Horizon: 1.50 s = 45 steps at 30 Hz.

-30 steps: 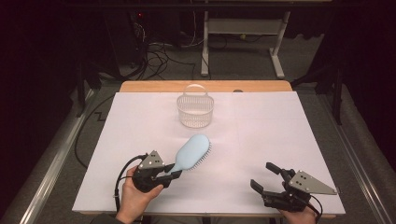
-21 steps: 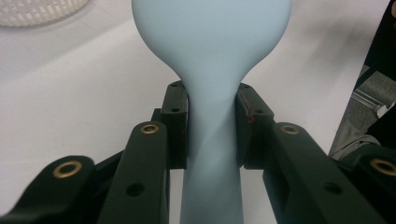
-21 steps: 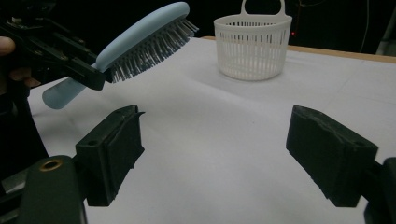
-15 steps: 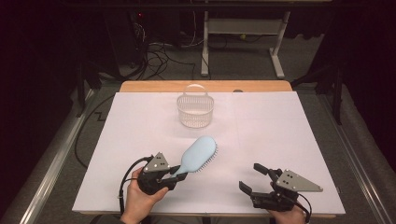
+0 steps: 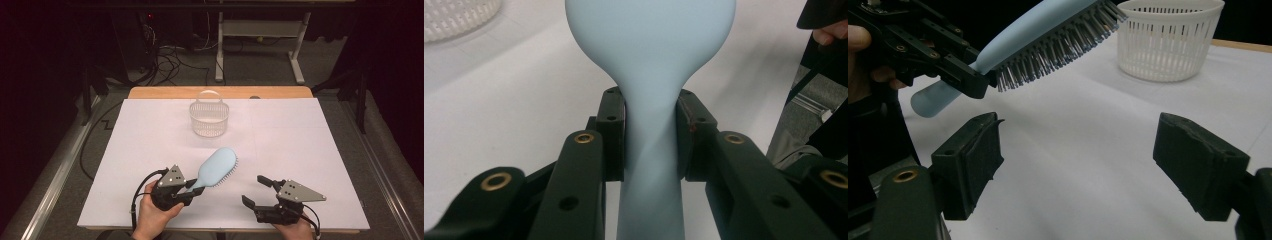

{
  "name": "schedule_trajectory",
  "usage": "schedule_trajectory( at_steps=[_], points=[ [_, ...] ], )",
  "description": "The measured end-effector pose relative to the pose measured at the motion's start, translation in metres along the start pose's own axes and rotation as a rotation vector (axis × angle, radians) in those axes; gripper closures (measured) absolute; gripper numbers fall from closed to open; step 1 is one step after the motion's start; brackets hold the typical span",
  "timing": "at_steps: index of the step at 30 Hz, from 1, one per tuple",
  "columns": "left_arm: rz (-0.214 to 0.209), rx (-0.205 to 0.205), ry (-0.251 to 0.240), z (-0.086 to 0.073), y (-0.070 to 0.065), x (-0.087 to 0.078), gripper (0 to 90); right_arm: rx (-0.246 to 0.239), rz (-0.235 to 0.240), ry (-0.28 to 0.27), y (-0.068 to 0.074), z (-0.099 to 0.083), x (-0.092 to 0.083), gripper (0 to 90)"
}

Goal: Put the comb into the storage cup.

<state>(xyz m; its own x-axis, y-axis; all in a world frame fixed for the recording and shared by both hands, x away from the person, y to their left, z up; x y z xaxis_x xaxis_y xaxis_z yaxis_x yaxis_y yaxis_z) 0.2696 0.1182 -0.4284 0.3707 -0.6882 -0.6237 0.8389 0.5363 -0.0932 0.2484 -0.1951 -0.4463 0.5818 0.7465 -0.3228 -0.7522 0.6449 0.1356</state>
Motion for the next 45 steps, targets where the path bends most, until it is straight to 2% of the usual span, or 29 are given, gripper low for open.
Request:
schedule_trajectory(
  at_steps=[11,23,33,45],
  points=[
    [0.002,0.013,0.005,0.002,-0.003,0.003,69.7,0.033,0.042,0.004,0.004,0.005,0.014,20.1],
    [-0.003,0.021,0.007,0.005,-0.005,0.008,69.7,0.051,0.061,0.019,0.007,0.009,0.028,20.2],
    [-0.004,0.044,0.021,0.008,-0.01,0.015,69.7,0.09,0.088,0.028,0.007,0.011,0.038,20.5],
    [-0.013,0.057,0.029,0.01,-0.014,0.02,69.6,0.105,0.112,0.046,0.009,0.012,0.048,20.4]
  ],
)
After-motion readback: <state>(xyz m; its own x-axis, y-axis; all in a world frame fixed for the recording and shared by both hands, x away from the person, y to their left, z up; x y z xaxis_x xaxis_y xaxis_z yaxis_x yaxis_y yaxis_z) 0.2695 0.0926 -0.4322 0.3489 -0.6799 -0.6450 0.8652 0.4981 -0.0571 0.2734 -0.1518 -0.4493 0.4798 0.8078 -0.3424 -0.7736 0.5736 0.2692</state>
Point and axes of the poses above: each handheld gripper's, and its own axes: x roughly forward along the jaws, z roughly out of its top, y roughly to its left, the point moved 1 cm from there along x, roughly forward along the jaws, and after that the axes turned 2 degrees about x, right-handed, at the moved point
